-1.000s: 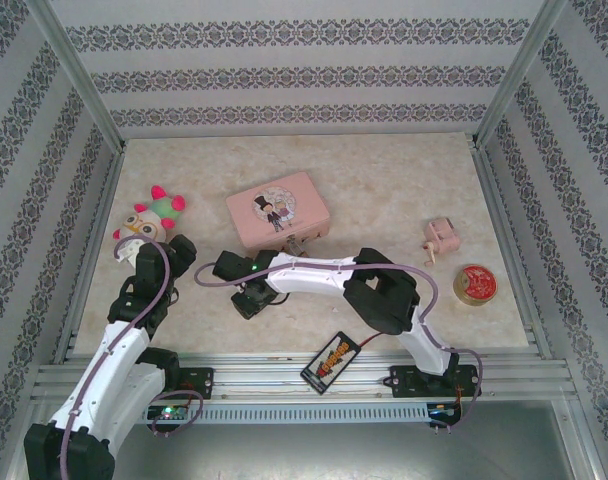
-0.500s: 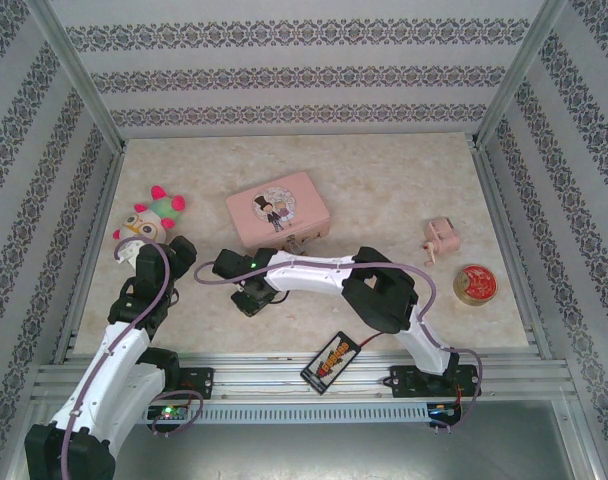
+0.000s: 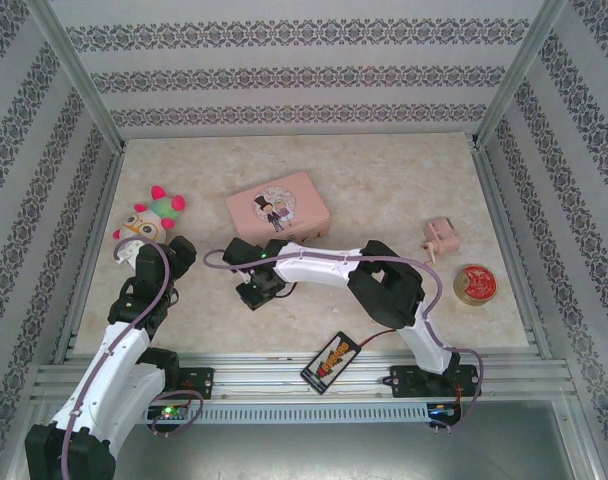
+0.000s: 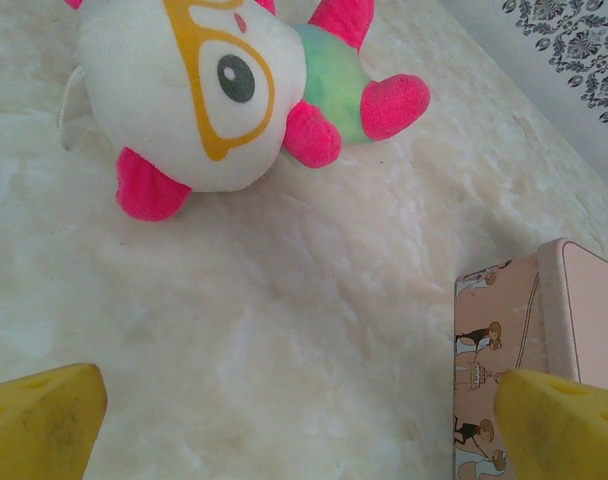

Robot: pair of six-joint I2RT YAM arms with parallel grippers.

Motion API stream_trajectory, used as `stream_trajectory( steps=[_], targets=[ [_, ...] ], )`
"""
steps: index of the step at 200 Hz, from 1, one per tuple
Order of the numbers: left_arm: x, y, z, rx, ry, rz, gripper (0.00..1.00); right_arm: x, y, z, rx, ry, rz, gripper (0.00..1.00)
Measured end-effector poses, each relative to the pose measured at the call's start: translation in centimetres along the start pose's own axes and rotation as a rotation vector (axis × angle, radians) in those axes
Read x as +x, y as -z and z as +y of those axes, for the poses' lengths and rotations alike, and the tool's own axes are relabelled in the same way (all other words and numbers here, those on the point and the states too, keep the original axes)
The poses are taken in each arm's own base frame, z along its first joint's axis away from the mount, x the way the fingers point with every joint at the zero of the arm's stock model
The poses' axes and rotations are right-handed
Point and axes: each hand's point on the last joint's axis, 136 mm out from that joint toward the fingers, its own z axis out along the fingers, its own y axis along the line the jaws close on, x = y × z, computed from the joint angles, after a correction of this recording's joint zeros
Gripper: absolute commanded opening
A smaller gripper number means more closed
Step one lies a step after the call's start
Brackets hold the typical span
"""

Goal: Unlock the padlock with the key

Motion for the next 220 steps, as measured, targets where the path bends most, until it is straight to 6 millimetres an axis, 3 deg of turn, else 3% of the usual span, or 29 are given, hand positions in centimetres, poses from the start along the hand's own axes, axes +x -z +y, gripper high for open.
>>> stream_trajectory(
  steps=[68, 141, 177, 220],
  targets=[
    [0.0, 0.0, 0.0, 0.0, 0.003, 0.002, 0.99, -0.1, 0.4, 0.3, -0.03, -0.002, -0.013, 0.0],
    [0.1, 0.4, -0.8, 0.048, -0.017, 0.02, 0.99, 0.4, 2.0, -1.3, -0.05, -0.032, -0.044, 0.0],
    [-0.3, 1.2, -2.6, 0.126, -0.04, 0.038, 0.99, 0.0, 4.8, -2.6, -0.106, -0.054, -0.127, 0.0],
    [-1.6, 2.8, -7.4, 0.264, -0.043, 0.117, 1.0, -1.0, 10.7, -4.4, -0.165, -0.025, -0.347, 0.0]
  ],
)
